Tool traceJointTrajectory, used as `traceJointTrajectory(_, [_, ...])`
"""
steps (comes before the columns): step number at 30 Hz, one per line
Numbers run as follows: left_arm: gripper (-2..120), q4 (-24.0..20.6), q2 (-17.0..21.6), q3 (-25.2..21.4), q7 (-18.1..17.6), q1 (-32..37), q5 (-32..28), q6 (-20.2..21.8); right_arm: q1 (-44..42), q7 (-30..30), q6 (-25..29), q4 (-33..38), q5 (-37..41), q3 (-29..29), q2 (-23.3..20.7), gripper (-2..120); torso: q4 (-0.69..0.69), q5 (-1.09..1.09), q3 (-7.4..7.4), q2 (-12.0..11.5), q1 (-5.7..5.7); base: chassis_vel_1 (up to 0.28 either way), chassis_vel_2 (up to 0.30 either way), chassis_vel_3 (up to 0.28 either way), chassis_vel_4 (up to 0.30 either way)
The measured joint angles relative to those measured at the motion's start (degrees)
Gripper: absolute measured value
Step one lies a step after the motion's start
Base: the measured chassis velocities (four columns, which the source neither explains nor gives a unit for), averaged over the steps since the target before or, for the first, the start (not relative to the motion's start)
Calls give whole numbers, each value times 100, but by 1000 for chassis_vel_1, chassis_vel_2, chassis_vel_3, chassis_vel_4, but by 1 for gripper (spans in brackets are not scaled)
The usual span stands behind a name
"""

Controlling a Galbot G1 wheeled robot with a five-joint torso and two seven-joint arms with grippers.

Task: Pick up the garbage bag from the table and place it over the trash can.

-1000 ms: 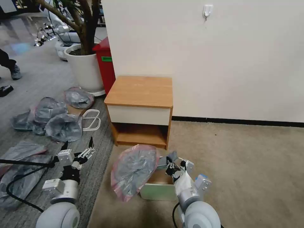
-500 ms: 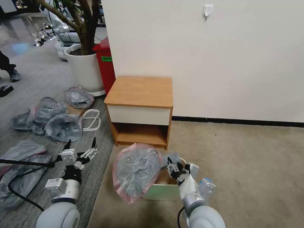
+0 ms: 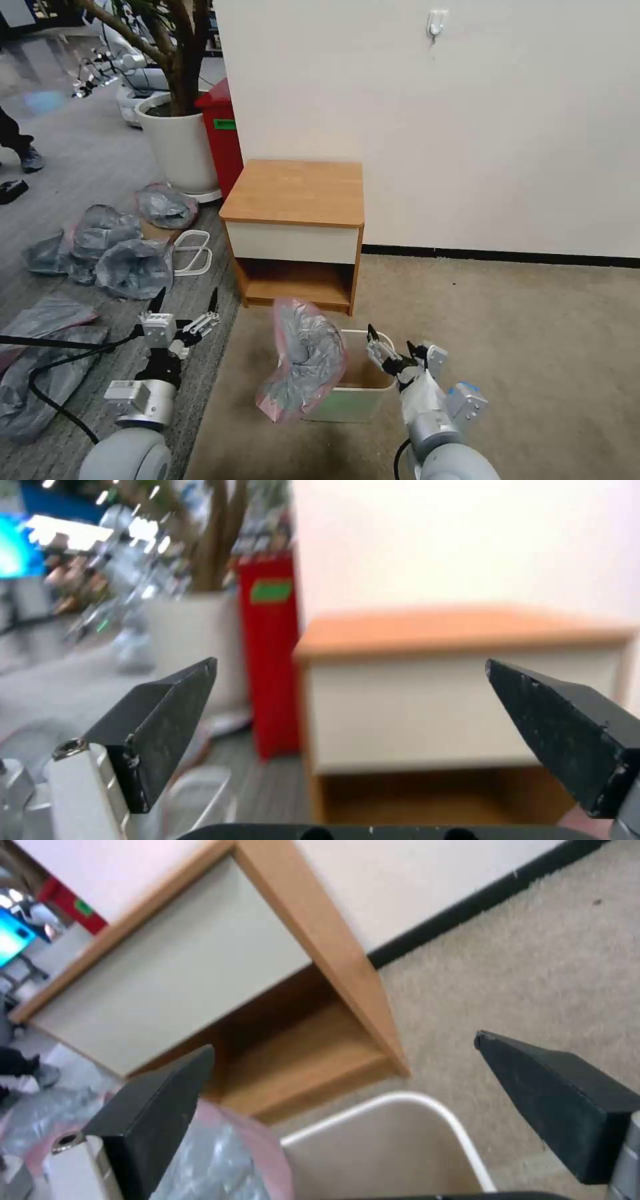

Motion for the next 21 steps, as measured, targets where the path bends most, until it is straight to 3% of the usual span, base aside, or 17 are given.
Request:
traceJointTrajectory(1, [100, -72, 87, 40, 166, -40, -187, -307, -28, -35, 21, 9, -37, 60, 57, 100, 0, 0, 0, 0, 0, 0, 0, 0, 0])
traceJointTrajectory(3, [100, -244, 289, 95, 336, -105, -407, -527, -84, -92, 65, 27, -110, 159, 163, 100, 0, 0, 0, 0, 0, 0, 0, 0, 0])
traceJointTrajectory(5, [100, -412, 487, 141, 281, -146, -435, -461, -126, -130, 86, 41, -148, 206, 223, 100, 0, 0, 0, 0, 0, 0, 0, 0, 0])
traceJointTrajectory(7, [100, -694, 809, 202, 106, -225, -420, -31, -185, -186, 125, 58, -231, 251, 319, 100, -1, 1, 0, 0, 0, 0, 0, 0, 0])
traceJointTrajectory(8, [100, -694, 809, 202, 106, -225, -420, -31, -185, -186, 125, 58, -231, 251, 319, 100, -1, 1, 0, 0, 0, 0, 0, 0, 0])
traceJointTrajectory(10, [100, -1044, 1181, 447, -434, -440, -776, 720, -263, -259, 187, 59, -389, 261, 434, 100, 0, 0, 0, 0, 0, 0, 0, 0, 0])
traceJointTrajectory(11, [100, -1044, 1181, 447, -434, -440, -776, 720, -263, -259, 187, 59, -389, 261, 434, 100, 0, 0, 0, 0, 0, 0, 0, 0, 0])
traceJointTrajectory(12, [100, -1177, 1306, 546, -623, -595, -1226, 1169, -293, -285, 211, 55, -467, 261, 482, 100, 0, 1, 0, 0, 0, 0, 0, 0, 0])
traceJointTrajectory(13, [100, -1290, 1462, 743, -861, -970, -2263, 1821, -351, -333, 252, 33, -605, 265, 562, 100, 0, 1, 0, 0, 0, 0, 0, 0, 0])
traceJointTrajectory(14, [100, -1290, 1462, 743, -861, -970, -2263, 1821, -351, -333, 252, 33, -605, 265, 562, 100, 0, 1, 0, 0, 0, 0, 0, 0, 0])
traceJointTrajectory(15, [100, -1289, 1522, 878, -913, -1257, -2891, 2187, -383, -372, 283, 11, -703, 281, 620, 100, 0, 0, 0, 0, 0, 0, 0, 0, 0])
traceJointTrajectory(16, [100, -1210, 1550, 1066, -923, -1594, -3513, 2575, -405, -415, 312, -16, -810, 301, 683, 100, -1, 0, 0, 0, 0, 0, 0, 0, 0])
traceJointTrajectory(17, [100, -1210, 1550, 1066, -923, -1594, -3513, 2575, -405, -415, 312, -16, -810, 301, 683, 100, -1, 0, 0, 0, 0, 0, 0, 0, 0])
traceJointTrajectory(18, [100, -742, 1432, 1691, -924, -2234, -4399, 3007, -456, -510, 366, -58, -1066, 349, 875, 100, -1, -1, 1, 0, 1, 0, 0, 0, 0])
traceJointTrajectory(20, [100, -326, 1198, 2238, -924, -2564, -4645, 3122, -509, -589, 391, -59, -1194, 357, 1009, 100, -1, 0, 1, 0, 1, 0, 0, 0, 0])
traceJointTrajectory(21, [100, -326, 1198, 2238, -924, -2564, -4645, 3122, -509, -589, 391, -59, -1194, 357, 1009, 100, -1, 0, 1, 0, 1, 0, 0, 0, 0])
